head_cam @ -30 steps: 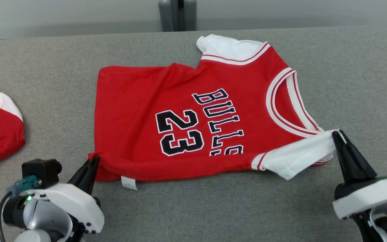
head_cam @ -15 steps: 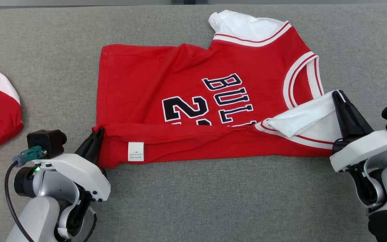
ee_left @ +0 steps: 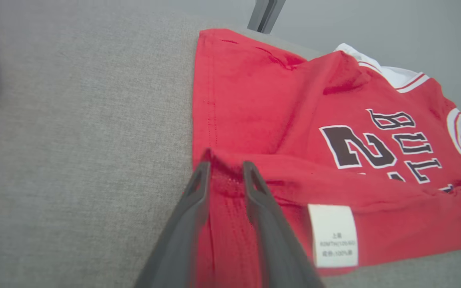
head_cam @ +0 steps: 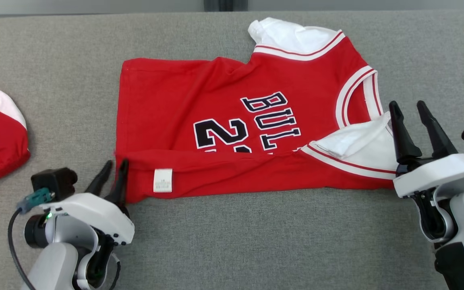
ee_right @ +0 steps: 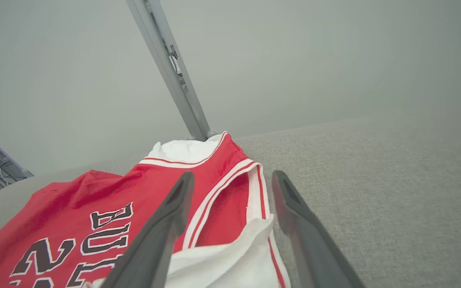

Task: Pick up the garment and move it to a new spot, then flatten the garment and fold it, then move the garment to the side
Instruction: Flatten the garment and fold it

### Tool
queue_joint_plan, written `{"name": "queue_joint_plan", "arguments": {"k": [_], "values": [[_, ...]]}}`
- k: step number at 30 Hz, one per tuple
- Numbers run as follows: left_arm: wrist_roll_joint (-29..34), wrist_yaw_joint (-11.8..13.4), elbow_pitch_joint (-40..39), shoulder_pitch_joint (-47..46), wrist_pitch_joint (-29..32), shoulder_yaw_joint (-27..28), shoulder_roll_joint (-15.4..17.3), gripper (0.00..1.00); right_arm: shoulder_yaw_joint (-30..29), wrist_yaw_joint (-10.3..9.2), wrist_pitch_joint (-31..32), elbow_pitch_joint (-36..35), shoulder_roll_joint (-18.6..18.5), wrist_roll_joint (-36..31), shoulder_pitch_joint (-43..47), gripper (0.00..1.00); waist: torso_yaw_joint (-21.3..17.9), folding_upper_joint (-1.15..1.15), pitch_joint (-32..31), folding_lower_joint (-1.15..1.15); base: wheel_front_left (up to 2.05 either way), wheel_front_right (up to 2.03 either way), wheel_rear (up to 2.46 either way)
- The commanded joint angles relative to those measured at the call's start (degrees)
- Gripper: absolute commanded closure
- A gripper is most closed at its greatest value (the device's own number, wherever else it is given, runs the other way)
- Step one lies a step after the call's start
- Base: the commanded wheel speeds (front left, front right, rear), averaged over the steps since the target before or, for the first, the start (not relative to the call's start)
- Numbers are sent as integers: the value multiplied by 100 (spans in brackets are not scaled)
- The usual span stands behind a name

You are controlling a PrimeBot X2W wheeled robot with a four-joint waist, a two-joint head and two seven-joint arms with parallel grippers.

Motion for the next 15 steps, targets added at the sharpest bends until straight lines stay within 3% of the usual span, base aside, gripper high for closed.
{"name": "queue_joint_plan", "arguments": {"k": [1, 8, 15], "values": [[19, 61, -38, 79, -144, 74, 1, 0, -78, 2, -102, -34, -61, 34, 116, 0, -4, 0, -95, 0, 0, 0, 0], [230, 272, -248, 304, -820, 233, -55, 0, -526, 1, -236, -546, -40, -438, 553, 0, -27, 0, -388, 0, 0, 0, 0], [704, 497, -360, 521, -1576, 108, -130, 0, -1046, 2, -234, -1467, 350, -1369, 1376, 0, -87, 0, -780, 0, 0, 0, 0]]}}
